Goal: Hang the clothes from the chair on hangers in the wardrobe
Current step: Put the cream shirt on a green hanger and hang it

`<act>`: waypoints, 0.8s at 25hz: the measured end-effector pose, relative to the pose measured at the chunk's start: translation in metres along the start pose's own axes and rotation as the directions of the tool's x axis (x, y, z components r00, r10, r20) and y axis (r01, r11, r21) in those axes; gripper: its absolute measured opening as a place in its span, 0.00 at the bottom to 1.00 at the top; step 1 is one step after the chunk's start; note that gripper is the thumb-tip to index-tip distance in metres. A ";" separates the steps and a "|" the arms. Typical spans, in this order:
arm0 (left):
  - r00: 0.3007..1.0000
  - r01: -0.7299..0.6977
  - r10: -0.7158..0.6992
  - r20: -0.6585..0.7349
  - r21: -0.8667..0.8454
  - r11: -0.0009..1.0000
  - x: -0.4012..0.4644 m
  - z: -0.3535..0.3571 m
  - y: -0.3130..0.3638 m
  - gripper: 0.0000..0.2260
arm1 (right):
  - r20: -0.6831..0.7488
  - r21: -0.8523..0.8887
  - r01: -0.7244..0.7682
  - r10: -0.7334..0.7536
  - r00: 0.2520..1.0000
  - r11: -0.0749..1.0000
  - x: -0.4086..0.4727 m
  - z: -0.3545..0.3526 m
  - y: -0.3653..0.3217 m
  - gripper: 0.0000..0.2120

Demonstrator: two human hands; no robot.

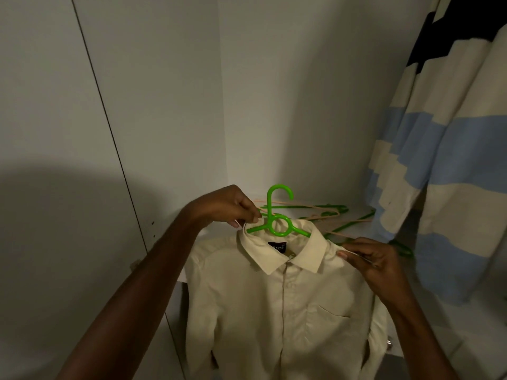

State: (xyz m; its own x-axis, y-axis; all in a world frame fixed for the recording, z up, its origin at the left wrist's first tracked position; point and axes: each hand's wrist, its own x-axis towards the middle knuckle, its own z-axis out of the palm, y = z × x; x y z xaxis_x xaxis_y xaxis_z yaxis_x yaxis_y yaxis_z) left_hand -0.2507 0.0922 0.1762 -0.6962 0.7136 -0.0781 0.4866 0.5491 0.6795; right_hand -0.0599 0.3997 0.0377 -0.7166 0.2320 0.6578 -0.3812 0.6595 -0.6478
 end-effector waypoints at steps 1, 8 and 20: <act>1.000 -0.026 0.027 0.006 -0.090 0.996 -0.003 -0.001 -0.007 0.14 | 0.010 0.017 -0.025 0.025 1.000 1.000 -0.001 0.000 0.001 0.03; 0.932 -0.316 0.309 -0.191 -0.009 0.949 0.001 0.034 -0.008 0.18 | 0.027 0.102 -0.058 0.055 0.998 0.993 0.010 0.007 -0.008 0.08; 0.887 -0.426 0.352 -0.299 -0.236 0.874 0.001 0.004 0.022 0.11 | 0.064 0.267 -0.334 0.329 0.942 0.904 0.014 -0.033 -0.008 0.07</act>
State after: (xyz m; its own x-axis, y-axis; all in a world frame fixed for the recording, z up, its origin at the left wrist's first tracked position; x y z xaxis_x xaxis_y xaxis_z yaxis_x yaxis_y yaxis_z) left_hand -0.2388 0.1064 0.1885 -0.6044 0.6960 0.3878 0.5972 0.0735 0.7987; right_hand -0.0476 0.4215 0.0648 -0.8381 0.3896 0.3819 -0.2615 0.3275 -0.9079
